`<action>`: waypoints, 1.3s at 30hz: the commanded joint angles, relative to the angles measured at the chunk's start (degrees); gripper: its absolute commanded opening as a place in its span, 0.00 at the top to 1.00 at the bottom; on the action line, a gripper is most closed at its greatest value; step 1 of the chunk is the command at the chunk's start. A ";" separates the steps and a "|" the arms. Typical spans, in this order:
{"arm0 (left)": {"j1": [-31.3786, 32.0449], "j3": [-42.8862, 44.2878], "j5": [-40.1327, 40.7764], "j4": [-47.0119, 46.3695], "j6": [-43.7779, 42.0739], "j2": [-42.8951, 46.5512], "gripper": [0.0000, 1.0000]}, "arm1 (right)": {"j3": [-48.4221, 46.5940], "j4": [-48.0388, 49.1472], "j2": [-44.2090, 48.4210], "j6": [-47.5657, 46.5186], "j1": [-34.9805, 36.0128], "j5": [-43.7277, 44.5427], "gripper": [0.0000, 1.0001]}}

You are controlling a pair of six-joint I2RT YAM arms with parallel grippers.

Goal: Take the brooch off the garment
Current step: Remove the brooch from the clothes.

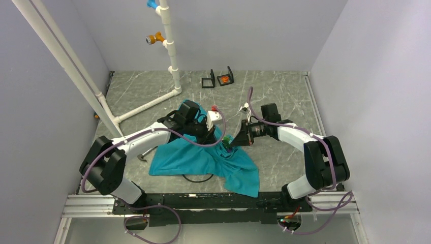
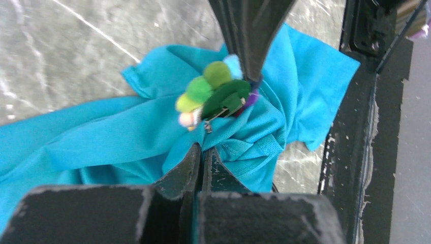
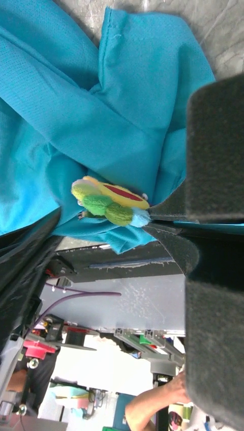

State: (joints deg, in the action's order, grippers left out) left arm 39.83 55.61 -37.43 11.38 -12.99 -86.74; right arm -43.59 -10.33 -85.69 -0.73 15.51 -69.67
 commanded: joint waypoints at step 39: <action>-0.14 -4.21 -9.40 -8.59 1.79 1.11 0.87 | 6.30 32.41 2.93 18.20 4.98 1.93 1.00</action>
State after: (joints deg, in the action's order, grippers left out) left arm 39.68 51.94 -44.25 4.43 -10.39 -85.84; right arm -37.80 13.17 -84.77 13.63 20.97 -65.63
